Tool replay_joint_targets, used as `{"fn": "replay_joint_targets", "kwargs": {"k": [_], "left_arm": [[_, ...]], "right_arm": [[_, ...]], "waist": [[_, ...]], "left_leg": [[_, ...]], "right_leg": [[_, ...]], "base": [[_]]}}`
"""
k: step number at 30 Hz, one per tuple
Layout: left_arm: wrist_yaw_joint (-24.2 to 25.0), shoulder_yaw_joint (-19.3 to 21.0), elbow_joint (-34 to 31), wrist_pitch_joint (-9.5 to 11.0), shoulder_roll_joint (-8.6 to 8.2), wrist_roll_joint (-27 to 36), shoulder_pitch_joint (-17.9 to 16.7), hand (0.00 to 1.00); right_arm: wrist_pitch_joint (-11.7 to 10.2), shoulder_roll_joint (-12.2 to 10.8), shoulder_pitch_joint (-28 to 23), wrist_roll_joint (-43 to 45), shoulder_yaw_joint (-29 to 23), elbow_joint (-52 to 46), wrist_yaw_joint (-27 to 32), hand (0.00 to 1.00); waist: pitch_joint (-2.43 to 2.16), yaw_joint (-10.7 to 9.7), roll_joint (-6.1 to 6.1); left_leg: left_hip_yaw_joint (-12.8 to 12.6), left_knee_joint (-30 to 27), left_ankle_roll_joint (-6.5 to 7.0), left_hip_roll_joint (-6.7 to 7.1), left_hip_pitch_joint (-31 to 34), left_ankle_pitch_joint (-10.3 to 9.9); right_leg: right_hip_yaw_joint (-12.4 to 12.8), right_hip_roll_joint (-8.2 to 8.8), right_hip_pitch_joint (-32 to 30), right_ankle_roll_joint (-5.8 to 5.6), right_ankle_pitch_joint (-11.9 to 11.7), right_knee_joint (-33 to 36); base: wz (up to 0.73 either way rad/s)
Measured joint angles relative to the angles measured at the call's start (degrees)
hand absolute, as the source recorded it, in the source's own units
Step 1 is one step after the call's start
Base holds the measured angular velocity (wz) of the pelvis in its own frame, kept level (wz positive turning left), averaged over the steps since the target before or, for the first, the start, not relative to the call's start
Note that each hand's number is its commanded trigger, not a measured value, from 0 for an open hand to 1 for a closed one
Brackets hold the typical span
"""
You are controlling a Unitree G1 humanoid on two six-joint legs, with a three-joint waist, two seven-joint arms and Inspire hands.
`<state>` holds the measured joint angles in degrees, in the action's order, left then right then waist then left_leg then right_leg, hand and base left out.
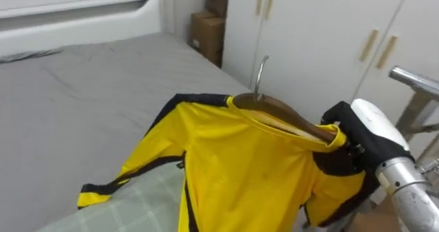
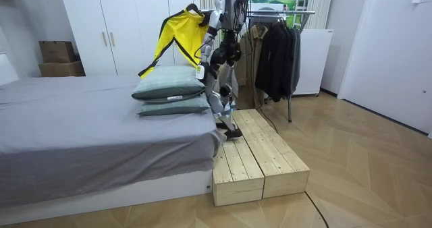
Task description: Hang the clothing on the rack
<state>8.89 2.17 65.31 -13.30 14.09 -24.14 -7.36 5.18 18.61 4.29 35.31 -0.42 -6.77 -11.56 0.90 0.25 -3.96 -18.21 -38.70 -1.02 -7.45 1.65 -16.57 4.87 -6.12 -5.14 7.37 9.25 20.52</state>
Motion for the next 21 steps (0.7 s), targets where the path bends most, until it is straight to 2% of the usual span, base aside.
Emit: {"fn": "replay_joint_targets", "kwargs": {"k": [1, 2, 3, 4, 6, 7, 10, 12, 13, 14, 15, 16, 17, 18, 19, 20, 21], "left_arm": [[0.0, 0.04, -0.01, -0.46, -0.41, -1.09, -0.03, 0.0], [-0.01, 0.05, 0.0, -0.64, -0.58, -1.47, -0.04, 0.0], [-0.01, 0.25, -0.01, -1.2, -0.95, -2.66, -0.02, 0.0], [-0.01, 0.45, 0.11, -2.1, -1.34, -3.0, -0.01, 0.0], [0.0, 0.5, 0.67, -3.23, -1.84, -2.98, 0.01, 0.0], [0.0, 0.5, 0.77, -3.97, -2.26, -2.91, 0.01, 0.0], [0.0, 0.52, 2.11, -4.33, -3.0, -2.71, 0.15, 0.0], [0.0, 0.48, 2.21, -4.83, -3.28, -2.39, 0.15, 0.0], [0.0, 0.53, 2.21, -5.03, -3.35, -2.35, 0.2, 0.0], [0.0, 0.64, 2.21, -5.03, -3.35, -2.36, 0.21, 0.0], [0.0, 0.65, 2.32, -5.03, -3.41, -2.36, 0.2, 0.0], [0.0, 0.65, 2.87, -5.03, -3.48, -2.14, 0.19, 0.0], [0.0, 0.64, 3.36, -5.03, -3.47, -1.41, 0.2, 0.0], [0.0, -0.02, 4.4, -5.01, -3.54, 0.27, 0.2, 0.0], [0.0, -0.1, 5.5, -4.91, -3.86, 0.96, 0.16, 0.0], [0.0, -0.1, 5.93, -4.92, -4.06, 0.96, -0.05, 0.0], [0.01, -0.12, 6.33, -4.94, -4.14, 1.04, -0.7, 0.0]], "right_arm": [[0.03, -0.01, 0.03, 0.02, 0.75, 0.19, 0.1, 1.0], [0.02, -0.04, 0.07, -0.02, 0.98, 0.18, 0.11, 1.0], [0.02, -0.13, 0.51, 0.07, 1.66, 0.36, 0.18, 1.0], [0.4, -0.33, 1.33, 0.14, 2.64, 0.77, 0.22, 1.0], [1.18, -0.48, 2.62, 0.12, 4.4, 1.69, 0.22, 1.0], [1.51, -0.52, 2.65, 0.15, 4.66, 1.73, 0.27, 1.0], [2.44, -1.09, 2.91, 1.24, 5.09, 1.47, 0.34, 1.0], [2.92, -1.07, 3.51, 1.22, 5.02, 1.42, 0.34, 1.0], [3.2, -1.08, 3.65, 1.15, 4.62, 1.23, 0.34, 1.0], [3.27, -1.09, 3.65, 1.14, 4.36, 1.12, 0.34, 1.0], [3.74, -1.18, 3.65, 1.05, 4.17, 0.78, 0.35, 1.0], [3.97, -1.84, 3.66, 1.35, 4.25, 0.35, 0.33, 1.0], [4.12, -2.46, 3.66, 1.64, 4.29, -0.05, 0.29, 1.0], [4.14, -3.42, 3.69, 2.0, 4.3, -0.64, 0.28, 1.0], [4.15, -3.69, 3.86, 2.11, 4.33, -0.65, 0.27, 1.0], [4.19, -3.64, 3.84, 2.17, 4.29, -0.69, 0.27, 1.0], [4.52, -3.6, 3.63, 2.2, 4.15, -0.66, 0.39, 1.0]], "waist": [[-0.01, 1.17, 0.13], [-0.09, 1.47, 0.26], [-0.13, 1.76, 0.34], [-0.21, 1.93, 0.51], [-0.24, 1.9, 1.13], [-0.14, 1.86, 1.6], [-0.17, 1.72, 1.39], [-0.17, 1.54, 1.35], [-0.16, 1.35, 1.36], [-0.17, 1.35, 1.32], [-0.16, 1.67, 1.34], [-0.11, 1.94, 1.49], [-0.1, 2.16, 1.52], [0.08, 3.44, 2.01], [0.24, 5.29, 2.71], [0.36, 5.24, 2.92], [0.43, 4.6, 2.95]], "left_leg": [[4.26, 4.64, -0.1, 1.61, 1.15, 0.03], [6.75, 6.96, -0.13, 2.52, 1.69, 0.06], [11.53, 12.11, -0.19, 4.58, 1.66, 0.21], [14.99, 16.41, -0.09, 6.11, 1.05, 0.43], [18.29, 20.34, 0.08, 7.05, 0.81, 1.14], [19.25, 21.53, 0.86, 6.99, 0.75, 3.17], [15.42, 21.42, 2.05, 7.01, 0.89, 3.03], [13.75, 21.29, 2.57, 7.08, 0.98, 2.69], [13.3, 21.19, 2.64, 7.26, 1.3, 2.65], [13.0, 21.19, 2.63, 7.22, 1.52, 2.66], [12.02, 21.32, 2.62, 6.9, 1.68, 2.77], [10.15, 21.73, 2.56, 6.2, 1.62, 2.87], [8.86, 22.12, 2.39, 5.82, 1.52, 3.05], [5.52, 23.14, 2.25, 3.94, 0.89, 3.2], [1.81, 23.61, 1.73, 2.16, 0.3, 3.15], [0.77, 23.66, 1.62, 2.09, -0.29, 2.93], [-1.19, 23.25, 1.17, 2.23, -1.37, 2.25]], "right_leg": [[3.15, -0.85, -0.35, -0.52, -0.66, -0.58], [4.5, -1.26, -0.79, -0.74, -0.99, -0.86], [7.73, -2.22, -1.77, -1.03, -1.85, -1.08], [10.75, -3.28, -2.72, -0.79, -3.04, -1.15], [14.14, -4.73, -3.28, -1.16, -4.73, -1.89], [15.55, -5.71, -3.72, -1.61, -5.51, -2.24], [16.29, -5.58, -5.44, -2.63, -6.61, -3.01], [15.14, -5.02, -6.01, -3.27, -6.65, -3.35], [15.64, -5.12, -6.1, -4.11, -6.81, -4.01], [15.98, -5.23, -6.23, -4.31, -7.0, -4.32], [17.07, -5.54, -6.19, -4.36, -8.14, -5.53], [18.49, -6.05, -5.94, -4.92, -9.26, -7.14], [18.44, -6.11, -5.95, -5.29, -10.01, -8.28], [15.43, -5.77, -6.14, -7.98, -11.56, -10.42], [3.61, -2.88, -8.02, -6.54, -8.31, -5.57], [-2.02, 0.2, -8.81, -6.37, -5.88, -0.54], [-6.54, 6.66, -8.83, -7.78, -0.43, 5.9]], "base": [[-1.32], [-1.33], [-1.24], [-1.25], [-1.08], [-0.85], [-0.61], [-0.41], [-0.29], [-0.29], [-0.48], [-0.61], [-0.99], [-1.41], [-1.38], [-0.94], [-0.41]]}}
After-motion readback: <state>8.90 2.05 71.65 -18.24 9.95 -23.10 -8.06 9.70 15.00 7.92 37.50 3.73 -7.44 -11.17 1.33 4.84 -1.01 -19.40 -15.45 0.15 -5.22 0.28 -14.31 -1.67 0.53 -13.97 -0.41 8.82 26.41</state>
